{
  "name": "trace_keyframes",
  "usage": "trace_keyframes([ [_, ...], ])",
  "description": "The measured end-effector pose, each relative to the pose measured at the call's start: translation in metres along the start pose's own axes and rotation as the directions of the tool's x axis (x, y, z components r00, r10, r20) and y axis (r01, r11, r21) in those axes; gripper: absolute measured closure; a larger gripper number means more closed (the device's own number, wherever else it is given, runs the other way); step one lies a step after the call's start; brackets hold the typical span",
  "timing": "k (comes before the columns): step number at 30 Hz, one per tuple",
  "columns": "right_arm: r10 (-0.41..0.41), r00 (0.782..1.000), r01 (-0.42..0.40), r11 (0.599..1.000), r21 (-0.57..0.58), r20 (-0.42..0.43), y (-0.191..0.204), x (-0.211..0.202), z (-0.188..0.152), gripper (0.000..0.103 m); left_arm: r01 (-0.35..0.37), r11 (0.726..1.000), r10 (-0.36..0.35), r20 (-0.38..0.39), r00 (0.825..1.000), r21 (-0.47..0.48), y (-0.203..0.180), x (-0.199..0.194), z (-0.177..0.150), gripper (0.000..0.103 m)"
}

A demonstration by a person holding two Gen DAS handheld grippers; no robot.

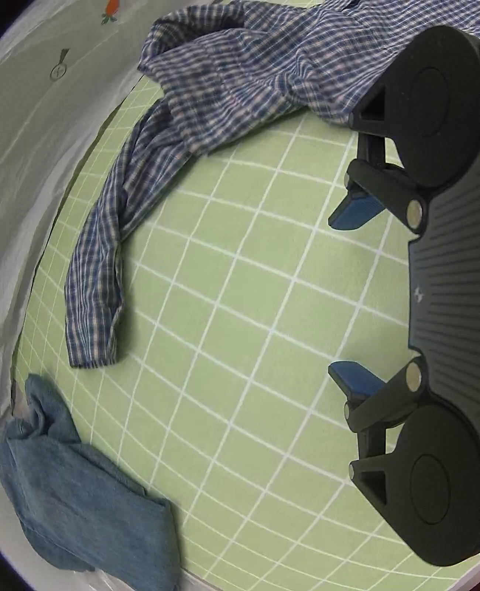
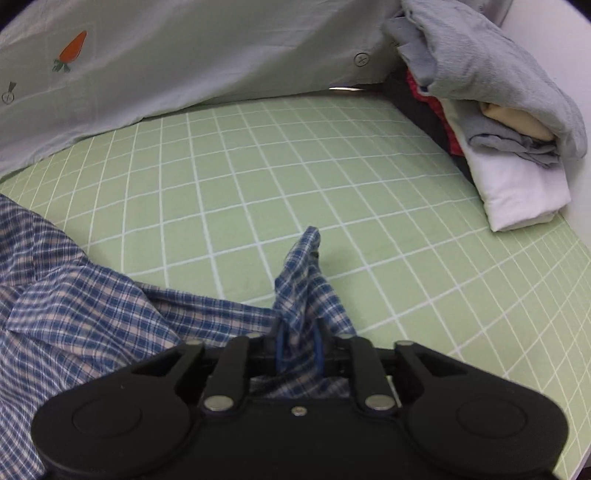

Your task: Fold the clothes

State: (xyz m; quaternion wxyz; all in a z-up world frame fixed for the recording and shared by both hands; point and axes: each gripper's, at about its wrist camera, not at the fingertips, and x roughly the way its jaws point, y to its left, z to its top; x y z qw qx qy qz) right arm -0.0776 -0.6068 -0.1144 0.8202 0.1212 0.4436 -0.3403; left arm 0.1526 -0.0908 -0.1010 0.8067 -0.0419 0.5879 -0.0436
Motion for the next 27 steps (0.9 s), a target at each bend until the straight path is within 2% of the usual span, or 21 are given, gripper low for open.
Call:
trace_keyframes([
  [1,0.006,1.0,-0.006,1.0,0.007,0.025,-0.005,-0.007,-0.001,0.059,0.013,1.0,-0.013,0.001,1.0,0.025,-0.007,-0.007,-0.01,0.024],
  [6,0.071,0.995,-0.075,0.996,0.058,0.065,-0.008,-0.024,-0.003,0.047,0.139,0.984,-0.136,-0.034,0.99,0.114,-0.047,-0.009,-0.013,0.024],
  [11,0.111,0.992,-0.116,0.989,0.087,0.065,-0.002,-0.033,-0.014,0.046,0.248,0.957,-0.235,-0.097,0.967,0.154,-0.082,0.006,-0.021,0.027],
  [12,0.114,0.991,-0.12,0.988,0.092,0.062,-0.002,-0.034,-0.017,0.046,0.266,0.951,-0.251,-0.107,0.962,0.158,-0.088,0.008,-0.024,0.032],
  [13,0.119,0.991,-0.124,0.987,0.1,0.06,-0.002,-0.037,-0.021,0.046,0.283,0.945,-0.267,-0.117,0.957,0.162,-0.094,0.011,-0.027,0.048],
  [14,0.123,0.991,-0.129,0.986,0.107,0.059,-0.004,-0.04,-0.025,0.046,0.301,0.939,-0.283,-0.127,0.951,0.166,-0.1,0.013,-0.03,0.06],
  [15,0.128,0.99,-0.134,0.985,0.112,0.059,-0.006,-0.043,-0.029,0.045,0.31,0.934,-0.29,-0.13,0.948,0.179,-0.103,0.015,-0.033,0.089],
  [16,0.131,0.99,-0.137,0.984,0.116,0.059,-0.008,-0.046,-0.033,0.045,0.311,0.932,-0.291,-0.13,0.948,0.186,-0.105,0.016,-0.037,0.1],
  [21,0.11,0.992,-0.117,0.984,0.137,0.058,-0.023,-0.059,-0.051,0.045,0.304,0.929,-0.298,-0.061,0.953,0.211,-0.092,0.007,-0.055,0.102],
  [26,0.097,0.994,-0.104,0.977,0.188,0.044,-0.034,-0.062,-0.063,0.045,0.241,0.965,-0.247,0.049,0.968,0.108,-0.039,-0.012,-0.044,0.102],
  [27,0.096,0.994,-0.103,0.977,0.185,0.045,-0.034,-0.063,-0.064,0.045,0.195,0.977,-0.203,0.092,0.975,0.082,-0.023,-0.017,-0.036,0.102],
])
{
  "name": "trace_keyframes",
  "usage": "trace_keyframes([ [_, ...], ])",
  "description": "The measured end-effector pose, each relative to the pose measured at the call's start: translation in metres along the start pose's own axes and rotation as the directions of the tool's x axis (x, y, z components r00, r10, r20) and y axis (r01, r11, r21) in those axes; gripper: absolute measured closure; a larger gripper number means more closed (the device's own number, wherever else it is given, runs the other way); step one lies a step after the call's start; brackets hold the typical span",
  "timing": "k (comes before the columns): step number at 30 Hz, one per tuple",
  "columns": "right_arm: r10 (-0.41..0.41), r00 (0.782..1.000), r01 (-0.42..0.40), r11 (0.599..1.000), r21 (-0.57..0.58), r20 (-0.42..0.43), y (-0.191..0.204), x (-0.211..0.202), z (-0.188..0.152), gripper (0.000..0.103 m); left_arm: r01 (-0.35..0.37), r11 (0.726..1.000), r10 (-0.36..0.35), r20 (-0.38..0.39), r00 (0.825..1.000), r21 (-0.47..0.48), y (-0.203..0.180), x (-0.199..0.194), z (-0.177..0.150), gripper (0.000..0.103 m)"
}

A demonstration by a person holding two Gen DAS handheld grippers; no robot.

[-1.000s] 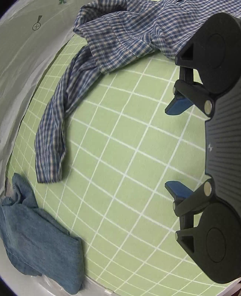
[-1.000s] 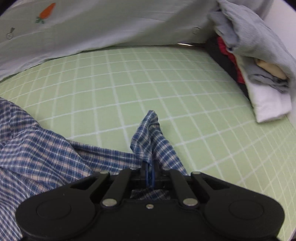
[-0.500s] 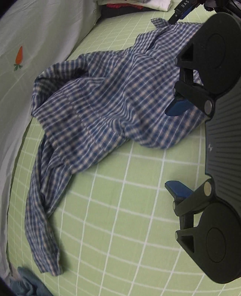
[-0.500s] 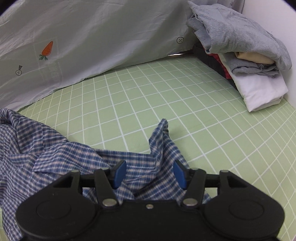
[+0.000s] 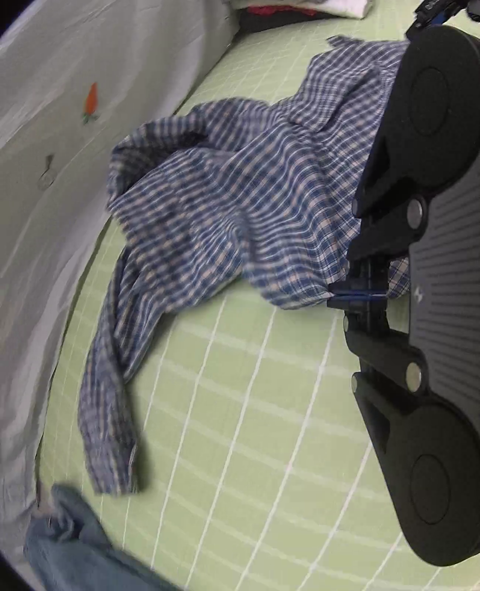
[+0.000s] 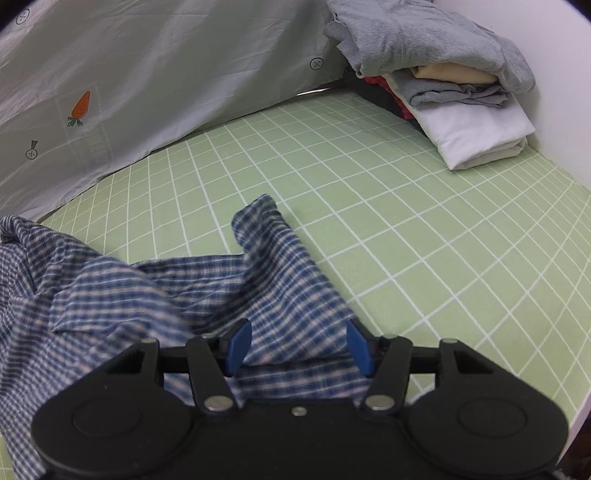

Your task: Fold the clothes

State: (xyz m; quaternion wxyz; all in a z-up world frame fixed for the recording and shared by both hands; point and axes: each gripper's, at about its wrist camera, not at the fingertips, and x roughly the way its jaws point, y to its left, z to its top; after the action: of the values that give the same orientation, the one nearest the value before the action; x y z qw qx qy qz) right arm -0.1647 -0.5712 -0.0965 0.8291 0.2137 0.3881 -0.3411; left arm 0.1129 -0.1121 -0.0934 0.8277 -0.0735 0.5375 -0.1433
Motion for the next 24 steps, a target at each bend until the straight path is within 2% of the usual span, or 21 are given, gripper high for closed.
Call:
trace_keyframes([
  [2,0.009,1.0,-0.009,1.0,-0.015,0.005,0.003,-0.003,0.0,0.045,-0.114,0.993,0.115,0.059,0.992,-0.034,0.03,-0.013,0.016,0.102],
  [4,0.022,1.0,-0.022,0.999,-0.032,0.007,0.009,-0.003,0.001,0.045,-0.216,0.973,0.222,0.082,0.972,-0.078,0.057,-0.021,0.03,0.102],
  [6,0.035,0.999,-0.035,0.998,-0.049,0.008,0.015,-0.002,0.003,0.045,-0.28,0.955,0.288,0.086,0.954,-0.099,0.068,-0.028,0.042,0.1],
  [8,0.048,0.999,-0.048,0.997,-0.059,0.007,0.022,0.001,0.006,0.045,-0.308,0.946,0.318,0.108,0.942,-0.099,0.066,-0.039,0.048,0.092],
  [10,0.059,0.998,-0.059,0.996,-0.062,0.004,0.031,0.006,0.011,0.045,-0.29,0.953,0.299,0.131,0.945,-0.085,0.055,-0.046,0.05,0.061],
  [12,0.067,0.998,-0.066,0.996,-0.064,0.003,0.038,0.01,0.016,0.042,-0.247,0.965,0.257,0.15,0.955,-0.084,0.04,-0.049,0.051,0.043],
  [14,0.075,0.997,-0.074,0.995,-0.067,0.004,0.044,0.013,0.021,0.038,-0.182,0.98,0.193,0.148,0.97,-0.08,0.024,-0.048,0.058,0.037],
  [16,0.079,0.997,-0.078,0.994,-0.072,0.006,0.049,0.015,0.025,0.036,-0.124,0.99,0.133,0.136,0.982,-0.067,0.006,-0.04,0.066,0.028],
  [18,0.073,0.997,-0.072,0.994,-0.076,0.005,0.051,0.019,0.027,0.033,-0.086,0.996,0.089,0.122,0.989,-0.035,-0.018,-0.026,0.076,0.026],
  [21,0.049,0.999,-0.049,0.996,-0.073,-0.004,0.049,0.025,0.028,0.032,-0.04,0.998,0.036,0.094,0.995,0.041,-0.056,0.001,0.091,0.018],
  [24,0.018,1.0,-0.019,0.999,-0.038,-0.018,0.041,0.031,0.027,0.032,-0.044,0.992,0.036,0.07,0.997,0.121,-0.087,0.025,0.102,0.016],
])
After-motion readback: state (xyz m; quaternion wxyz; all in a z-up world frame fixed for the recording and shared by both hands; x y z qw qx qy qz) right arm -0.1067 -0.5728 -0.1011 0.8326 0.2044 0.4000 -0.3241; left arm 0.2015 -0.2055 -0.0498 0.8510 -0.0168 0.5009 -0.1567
